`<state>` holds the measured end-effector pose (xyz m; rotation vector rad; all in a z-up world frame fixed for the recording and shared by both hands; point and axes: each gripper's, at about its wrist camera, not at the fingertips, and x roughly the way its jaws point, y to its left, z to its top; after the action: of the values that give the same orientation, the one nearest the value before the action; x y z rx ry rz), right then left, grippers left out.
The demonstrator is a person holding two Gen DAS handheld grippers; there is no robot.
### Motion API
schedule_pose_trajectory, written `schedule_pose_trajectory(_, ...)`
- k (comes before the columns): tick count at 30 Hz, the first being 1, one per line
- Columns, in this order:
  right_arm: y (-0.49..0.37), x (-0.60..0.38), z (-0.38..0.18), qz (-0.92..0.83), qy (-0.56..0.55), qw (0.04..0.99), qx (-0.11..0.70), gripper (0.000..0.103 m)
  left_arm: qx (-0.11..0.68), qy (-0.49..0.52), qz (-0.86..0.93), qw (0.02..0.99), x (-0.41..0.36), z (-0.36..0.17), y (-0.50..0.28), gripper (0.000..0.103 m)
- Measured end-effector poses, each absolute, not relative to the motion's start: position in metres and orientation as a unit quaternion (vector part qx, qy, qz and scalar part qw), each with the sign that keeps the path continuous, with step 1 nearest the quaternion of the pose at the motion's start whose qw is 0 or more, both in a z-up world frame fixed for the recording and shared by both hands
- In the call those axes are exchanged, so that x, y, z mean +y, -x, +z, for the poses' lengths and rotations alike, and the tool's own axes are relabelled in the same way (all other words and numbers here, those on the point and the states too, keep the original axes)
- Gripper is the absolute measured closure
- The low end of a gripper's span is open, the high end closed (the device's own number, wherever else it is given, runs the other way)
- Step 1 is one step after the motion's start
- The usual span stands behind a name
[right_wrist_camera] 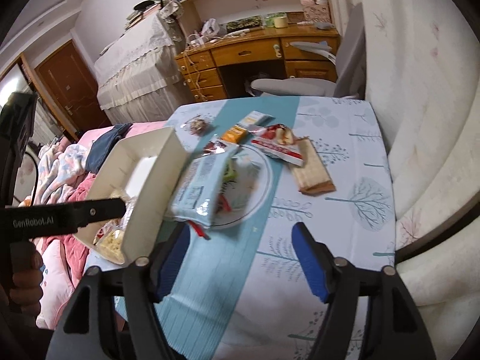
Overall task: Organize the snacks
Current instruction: 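Grasp the tan paper-wrapped bread with right tool while left tool reaches the clear blue-printed bag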
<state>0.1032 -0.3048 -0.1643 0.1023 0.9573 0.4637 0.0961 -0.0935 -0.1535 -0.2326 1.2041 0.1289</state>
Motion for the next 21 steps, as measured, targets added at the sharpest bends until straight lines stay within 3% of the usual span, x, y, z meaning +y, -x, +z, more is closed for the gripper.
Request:
schedule_pose_trajectory(10,-0.152,-0.311,-0.192,0.179,-0.024,0.853,0.491,0.030,0.607,0.144,0.067,0.779,-0.093,-0.199,-0.153,0.008)
schedule_pose_trajectory(21,-0.208,-0.301,-0.236,0.151,0.025,0.841,0.518,0.030,0.633,0.118,0.119,0.756,-0.085,-0.248,-0.215,0.007)
